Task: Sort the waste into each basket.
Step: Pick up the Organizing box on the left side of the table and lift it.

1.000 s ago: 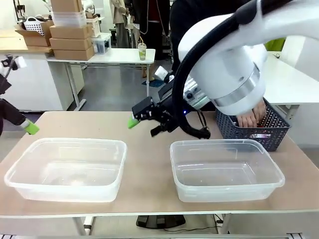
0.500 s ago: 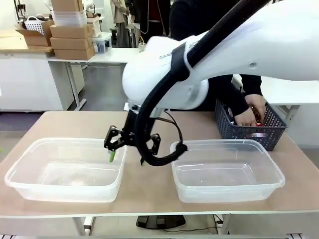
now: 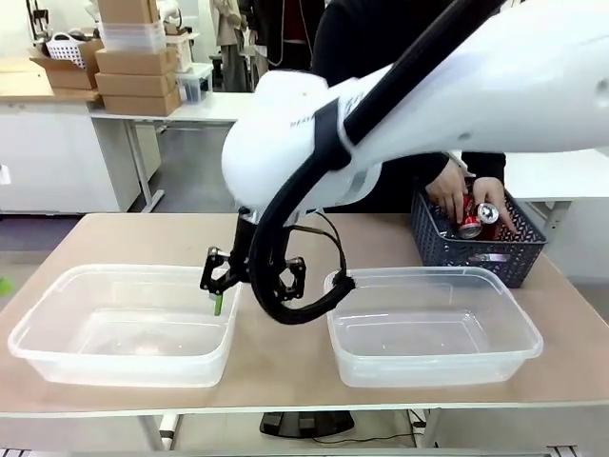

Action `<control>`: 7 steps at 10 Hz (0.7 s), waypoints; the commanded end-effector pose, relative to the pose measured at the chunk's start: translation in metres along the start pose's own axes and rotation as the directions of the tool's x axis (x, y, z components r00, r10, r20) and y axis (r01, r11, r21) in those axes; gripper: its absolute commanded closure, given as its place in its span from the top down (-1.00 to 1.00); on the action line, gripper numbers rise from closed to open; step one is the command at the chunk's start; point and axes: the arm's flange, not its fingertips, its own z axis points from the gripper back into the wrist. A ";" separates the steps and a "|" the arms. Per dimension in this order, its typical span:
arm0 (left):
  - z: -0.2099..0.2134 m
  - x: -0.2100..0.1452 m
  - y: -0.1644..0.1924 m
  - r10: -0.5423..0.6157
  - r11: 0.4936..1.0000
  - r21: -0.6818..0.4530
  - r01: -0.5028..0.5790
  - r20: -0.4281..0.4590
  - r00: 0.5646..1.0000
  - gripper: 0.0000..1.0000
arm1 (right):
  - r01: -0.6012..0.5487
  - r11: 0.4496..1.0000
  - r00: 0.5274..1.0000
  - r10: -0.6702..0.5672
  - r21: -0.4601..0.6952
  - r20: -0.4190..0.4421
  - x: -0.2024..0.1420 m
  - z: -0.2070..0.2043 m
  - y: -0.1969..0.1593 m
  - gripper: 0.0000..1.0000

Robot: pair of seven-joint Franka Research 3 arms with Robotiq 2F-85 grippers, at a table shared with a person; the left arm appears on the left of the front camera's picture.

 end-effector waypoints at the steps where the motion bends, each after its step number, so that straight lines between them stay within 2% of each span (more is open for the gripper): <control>1: -0.033 0.004 -0.009 0.042 0.997 0.067 -0.041 -0.009 0.999 1.00 | 0.137 0.984 0.990 -0.133 -0.116 0.038 0.013 -0.011 0.034 1.00; 2: -0.038 0.007 -0.013 0.044 0.998 0.036 -0.045 0.010 0.999 1.00 | 0.158 0.980 0.987 -0.152 -0.117 0.060 0.014 -0.019 0.040 1.00; 3: -0.045 0.008 -0.015 0.059 0.997 0.050 -0.058 -0.007 0.998 1.00 | 0.188 0.974 0.981 -0.180 -0.124 0.072 0.018 -0.027 0.042 1.00; 6: -0.075 0.014 -0.026 0.022 0.999 -0.036 -0.025 -0.100 0.995 1.00 | 0.224 0.966 0.973 -0.215 -0.132 0.079 0.025 -0.038 0.048 1.00; 7: -0.086 0.017 -0.029 0.028 0.999 -0.023 -0.032 -0.147 0.989 1.00 | 0.225 0.965 0.973 -0.215 -0.137 0.086 0.025 -0.040 0.049 1.00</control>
